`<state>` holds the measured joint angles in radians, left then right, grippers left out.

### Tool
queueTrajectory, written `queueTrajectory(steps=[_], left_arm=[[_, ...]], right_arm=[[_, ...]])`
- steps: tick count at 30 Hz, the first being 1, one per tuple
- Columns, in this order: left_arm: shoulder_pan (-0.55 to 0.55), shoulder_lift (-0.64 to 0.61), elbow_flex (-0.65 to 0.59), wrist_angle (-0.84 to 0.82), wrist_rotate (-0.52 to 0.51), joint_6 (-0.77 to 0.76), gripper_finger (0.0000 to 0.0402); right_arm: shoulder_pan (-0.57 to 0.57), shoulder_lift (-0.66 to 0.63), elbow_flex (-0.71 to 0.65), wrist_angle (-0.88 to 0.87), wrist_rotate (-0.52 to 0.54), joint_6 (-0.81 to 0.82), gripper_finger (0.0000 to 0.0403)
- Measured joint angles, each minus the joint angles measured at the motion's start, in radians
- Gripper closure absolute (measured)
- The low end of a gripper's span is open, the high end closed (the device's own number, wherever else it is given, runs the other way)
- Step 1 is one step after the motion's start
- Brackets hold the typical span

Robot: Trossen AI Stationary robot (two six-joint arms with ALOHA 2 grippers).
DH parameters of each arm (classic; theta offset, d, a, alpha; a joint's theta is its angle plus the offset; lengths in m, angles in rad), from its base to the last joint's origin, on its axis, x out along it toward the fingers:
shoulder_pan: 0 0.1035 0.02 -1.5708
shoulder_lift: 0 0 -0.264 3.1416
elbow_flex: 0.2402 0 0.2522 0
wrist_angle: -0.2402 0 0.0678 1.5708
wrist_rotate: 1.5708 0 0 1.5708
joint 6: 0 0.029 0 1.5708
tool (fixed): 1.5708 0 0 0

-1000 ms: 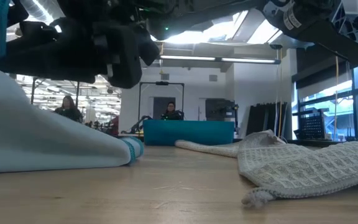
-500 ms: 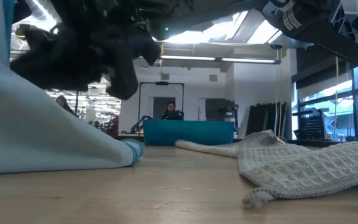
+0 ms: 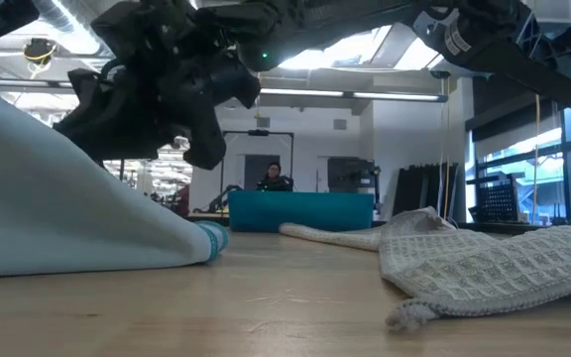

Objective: Fold microfiber towels
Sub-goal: Fold the light blue towel

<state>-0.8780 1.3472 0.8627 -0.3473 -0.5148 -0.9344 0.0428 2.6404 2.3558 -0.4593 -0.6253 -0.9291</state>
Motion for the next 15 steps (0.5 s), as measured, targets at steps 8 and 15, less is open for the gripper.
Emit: queueTrajectory(steps=[8, 15], left_arm=[[0.021, 0.000, 0.000, 0.013, 0.003, 0.041, 0.0402], [0.057, -0.011, 0.000, 0.108, -0.011, 0.203, 0.0401]], right_arm=[[0.056, 0.000, -0.014, 0.061, -0.084, -0.122, 0.0155], [0.084, 0.000, -0.021, 0.099, 0.041, -0.192, 0.0134]])
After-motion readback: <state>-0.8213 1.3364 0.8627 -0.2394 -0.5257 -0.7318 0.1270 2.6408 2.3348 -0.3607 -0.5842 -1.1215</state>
